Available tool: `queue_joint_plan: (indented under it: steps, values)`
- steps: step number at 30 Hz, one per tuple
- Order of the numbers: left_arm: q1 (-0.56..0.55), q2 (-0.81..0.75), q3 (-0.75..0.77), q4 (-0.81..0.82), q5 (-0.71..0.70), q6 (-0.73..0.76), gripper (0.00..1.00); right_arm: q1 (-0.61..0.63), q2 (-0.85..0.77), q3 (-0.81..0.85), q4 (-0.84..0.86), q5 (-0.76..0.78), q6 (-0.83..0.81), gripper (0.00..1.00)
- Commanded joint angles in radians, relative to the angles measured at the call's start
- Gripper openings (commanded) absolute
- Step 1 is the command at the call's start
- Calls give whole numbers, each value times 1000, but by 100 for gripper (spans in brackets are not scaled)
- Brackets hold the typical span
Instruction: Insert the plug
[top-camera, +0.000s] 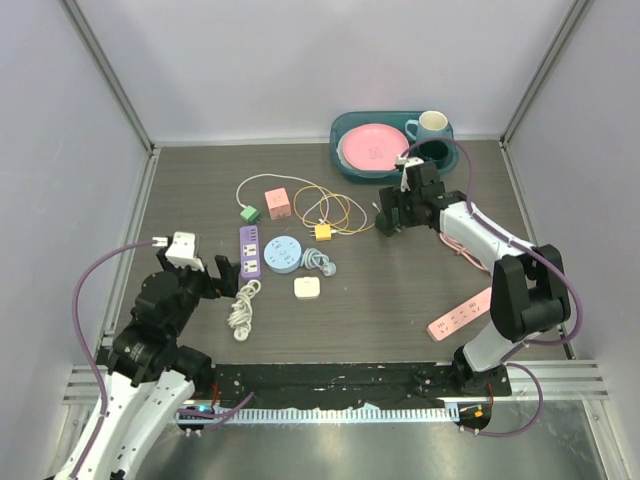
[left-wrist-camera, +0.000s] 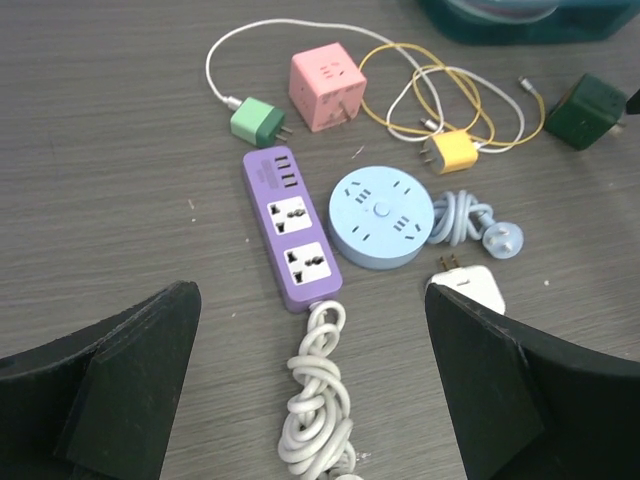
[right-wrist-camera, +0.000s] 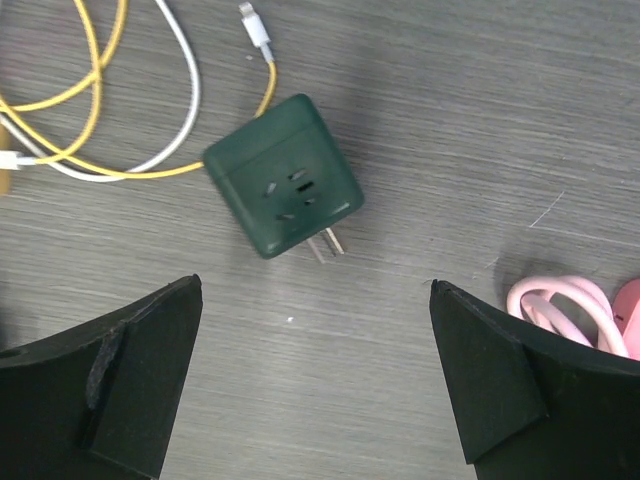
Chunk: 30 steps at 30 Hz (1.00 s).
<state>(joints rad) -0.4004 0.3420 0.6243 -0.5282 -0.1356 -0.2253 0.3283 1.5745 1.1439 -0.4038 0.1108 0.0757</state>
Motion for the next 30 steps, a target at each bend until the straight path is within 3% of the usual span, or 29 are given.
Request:
queue_joint_plan:
  steps: [1,12,30]
  values:
    - [-9,9,-15,69,-70,43,100,-72,57,34,95,-180,-137,99]
    - [-8,81,-15,76,-90,50,100,-124,234,145,40,-407,-301,98]
    - [-6,103,-37,103,4,89,100,-121,301,151,16,-405,-373,80]
